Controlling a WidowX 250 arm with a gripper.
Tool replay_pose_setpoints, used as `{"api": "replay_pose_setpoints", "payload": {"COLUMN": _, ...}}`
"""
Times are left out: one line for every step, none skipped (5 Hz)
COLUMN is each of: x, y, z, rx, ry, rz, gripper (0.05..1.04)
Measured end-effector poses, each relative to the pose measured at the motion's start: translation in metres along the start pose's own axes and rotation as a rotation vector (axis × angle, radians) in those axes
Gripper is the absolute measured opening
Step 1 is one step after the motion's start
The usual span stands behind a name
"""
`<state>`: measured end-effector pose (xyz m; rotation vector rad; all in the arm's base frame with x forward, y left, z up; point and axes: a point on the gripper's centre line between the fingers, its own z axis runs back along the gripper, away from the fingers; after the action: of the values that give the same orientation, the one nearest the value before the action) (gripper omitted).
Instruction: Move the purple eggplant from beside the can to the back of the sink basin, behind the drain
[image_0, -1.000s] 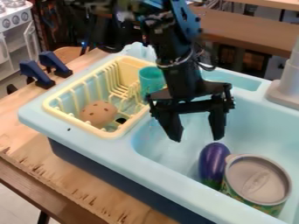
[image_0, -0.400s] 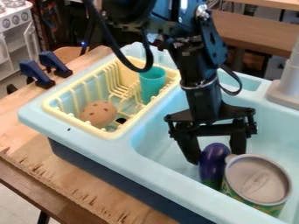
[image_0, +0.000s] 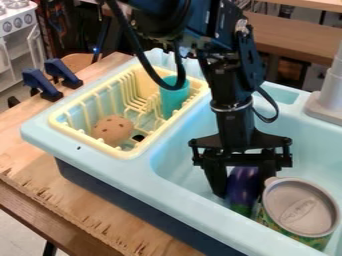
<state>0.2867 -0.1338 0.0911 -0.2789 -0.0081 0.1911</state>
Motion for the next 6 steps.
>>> {"api": "replay_pose_setpoints", "payload": {"x": 0.001, "y": 0.003, "z": 0.002, "rx": 0.004, "ry": 0.005, "rz": 0.01, "gripper": 0.797}}
{"api": "replay_pose_setpoints", "payload": {"x": 0.005, "y": 0.003, "z": 0.008, "rx": 0.018, "ry": 0.005, "rz": -0.009, "gripper": 0.797}}
{"api": "replay_pose_setpoints", "payload": {"x": 0.009, "y": -0.005, "z": 0.021, "rx": 0.054, "ry": -0.021, "rz": -0.06, "gripper": 0.797}}
{"api": "replay_pose_setpoints", "payload": {"x": 0.017, "y": -0.032, "z": 0.047, "rx": 0.094, "ry": -0.089, "rz": -0.164, "gripper": 0.797}}
{"api": "replay_pose_setpoints", "payload": {"x": 0.022, "y": -0.055, "z": 0.054, "rx": 0.099, "ry": -0.09, "rz": -0.277, "gripper": 0.797}}
{"api": "replay_pose_setpoints", "payload": {"x": 0.036, "y": -0.067, "z": 0.041, "rx": 0.173, "ry": 0.042, "rz": -0.48, "gripper": 0.797}}
